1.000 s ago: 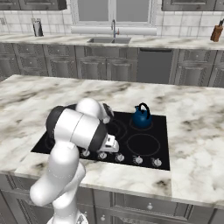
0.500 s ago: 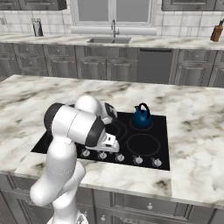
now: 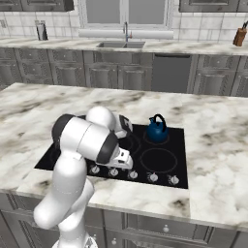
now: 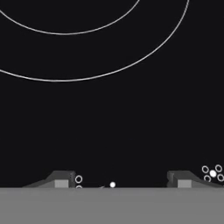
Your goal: Pick the pan from the cabinet and place it on the stove. Then turn on the stove burner for the pan.
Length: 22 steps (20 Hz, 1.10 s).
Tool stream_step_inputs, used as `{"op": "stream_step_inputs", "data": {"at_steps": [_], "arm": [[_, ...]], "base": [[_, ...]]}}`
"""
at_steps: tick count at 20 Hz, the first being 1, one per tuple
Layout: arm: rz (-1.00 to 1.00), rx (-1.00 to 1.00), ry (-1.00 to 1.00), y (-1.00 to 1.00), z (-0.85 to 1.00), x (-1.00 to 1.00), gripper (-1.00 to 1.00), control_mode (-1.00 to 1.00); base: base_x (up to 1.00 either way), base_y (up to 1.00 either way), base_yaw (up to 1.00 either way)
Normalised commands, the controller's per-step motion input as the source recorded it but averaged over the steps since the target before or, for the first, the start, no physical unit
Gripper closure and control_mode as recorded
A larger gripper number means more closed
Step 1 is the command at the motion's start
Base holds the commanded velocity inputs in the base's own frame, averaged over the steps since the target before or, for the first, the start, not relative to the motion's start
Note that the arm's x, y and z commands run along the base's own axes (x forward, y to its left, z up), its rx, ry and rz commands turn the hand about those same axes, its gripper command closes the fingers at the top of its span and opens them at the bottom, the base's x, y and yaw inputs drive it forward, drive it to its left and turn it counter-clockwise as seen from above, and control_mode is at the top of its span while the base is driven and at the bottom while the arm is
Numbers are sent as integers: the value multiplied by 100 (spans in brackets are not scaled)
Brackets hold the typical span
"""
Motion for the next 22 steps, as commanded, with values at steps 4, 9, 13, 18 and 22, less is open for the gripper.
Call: {"op": "stream_step_inputs", "data": {"at_steps": [4, 9, 13, 18, 22], "arm": [[0, -5, 19, -1, 0, -67, -100, -100], [-1, -4, 16, -6, 0, -80, -100, -100], [0, -5, 17, -3, 0, -80, -100, -100], [0, -6, 18, 0, 0, -68, -100, -100], [-1, -6, 17, 0, 0, -36, -100, -100]], "base": [[0, 0, 0], [0, 0, 0], [0, 0, 0], [0, 0, 0], [0, 0, 0]]}}
